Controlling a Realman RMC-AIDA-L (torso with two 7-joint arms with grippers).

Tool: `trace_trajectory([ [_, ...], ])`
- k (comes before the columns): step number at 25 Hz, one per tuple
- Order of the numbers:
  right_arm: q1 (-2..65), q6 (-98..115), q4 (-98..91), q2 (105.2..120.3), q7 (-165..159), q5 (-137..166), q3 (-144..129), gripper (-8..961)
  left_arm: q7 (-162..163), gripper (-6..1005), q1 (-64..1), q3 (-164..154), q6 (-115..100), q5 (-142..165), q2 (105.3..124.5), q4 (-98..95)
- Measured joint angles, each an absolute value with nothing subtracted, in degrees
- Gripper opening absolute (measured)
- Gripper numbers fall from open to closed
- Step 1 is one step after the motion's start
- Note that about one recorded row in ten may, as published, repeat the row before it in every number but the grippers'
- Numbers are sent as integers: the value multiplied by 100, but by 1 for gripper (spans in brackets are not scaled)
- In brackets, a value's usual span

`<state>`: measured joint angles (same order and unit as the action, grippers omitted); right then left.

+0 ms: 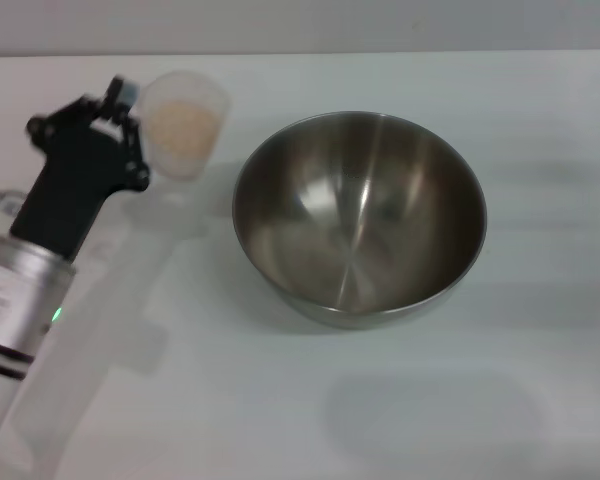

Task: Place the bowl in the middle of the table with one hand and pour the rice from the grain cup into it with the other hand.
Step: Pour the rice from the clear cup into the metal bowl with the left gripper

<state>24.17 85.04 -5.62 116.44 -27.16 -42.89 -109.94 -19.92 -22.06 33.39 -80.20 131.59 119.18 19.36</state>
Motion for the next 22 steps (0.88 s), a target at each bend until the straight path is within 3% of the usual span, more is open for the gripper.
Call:
trace_trajectory([
  [13, 2417, 8532, -564, 11619, -2715, -4270, -10862, 541, -7409, 29, -2953, 3154, -7922, 14687, 11918, 2086],
  [22, 2400, 8573, -573, 11619, -2715, -4248, -10862, 542, -8750, 29, -2994, 3154, -7617, 15092, 11918, 2097],
])
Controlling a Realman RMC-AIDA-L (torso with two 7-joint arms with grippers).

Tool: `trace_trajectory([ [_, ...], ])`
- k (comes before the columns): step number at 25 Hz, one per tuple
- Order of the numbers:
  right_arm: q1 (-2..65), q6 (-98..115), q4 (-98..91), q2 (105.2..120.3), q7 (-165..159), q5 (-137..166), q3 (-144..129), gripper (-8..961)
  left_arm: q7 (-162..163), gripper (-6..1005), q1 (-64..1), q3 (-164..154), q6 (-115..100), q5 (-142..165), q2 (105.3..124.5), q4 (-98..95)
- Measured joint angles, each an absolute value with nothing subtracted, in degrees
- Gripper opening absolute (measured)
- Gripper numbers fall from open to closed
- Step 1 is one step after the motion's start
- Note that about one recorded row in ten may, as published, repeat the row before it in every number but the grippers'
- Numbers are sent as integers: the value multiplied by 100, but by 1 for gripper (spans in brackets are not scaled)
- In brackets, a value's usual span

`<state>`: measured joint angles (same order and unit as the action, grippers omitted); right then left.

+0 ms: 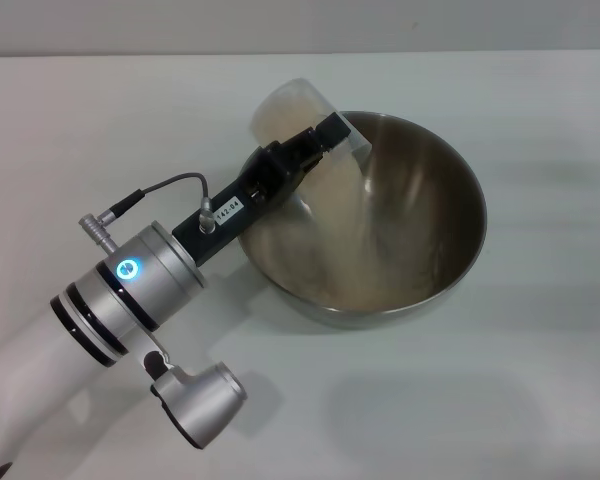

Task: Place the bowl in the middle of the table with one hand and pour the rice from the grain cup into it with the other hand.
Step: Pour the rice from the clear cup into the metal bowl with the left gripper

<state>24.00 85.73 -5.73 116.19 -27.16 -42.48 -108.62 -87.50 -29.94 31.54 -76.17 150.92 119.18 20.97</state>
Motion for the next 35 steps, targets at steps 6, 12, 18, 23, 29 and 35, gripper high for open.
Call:
trace_trajectory([
  [6, 2397, 8630, -562, 11619, -2715, -4245, -10862, 542, -10267, 29, -3000, 3173, -7433, 15237, 11918, 2137],
  [12, 2405, 8632, -559, 11619, -2715, -4244, -10862, 542, -10899, 29, -3003, 3165, -7387, 15244, 11918, 2153],
  [18, 2408, 8632, -562, 11619, -2716, -4245, -10862, 542, -11119, 29, -2990, 3150, -7374, 15255, 11918, 2166],
  [23, 2409, 8631, -563, 11619, -2716, -4245, -10862, 543, -11197, 29, -2960, 3106, -7365, 15258, 11918, 2179],
  [29, 2417, 8631, -562, 11619, -2716, -4245, -10862, 543, -11989, 29, -2951, 3014, -7239, 15258, 11918, 2189],
  [35, 2417, 8631, -562, 11616, -2716, -4245, -10863, 543, -12375, 30, -2937, 2996, -7307, 15253, 11918, 2219],
])
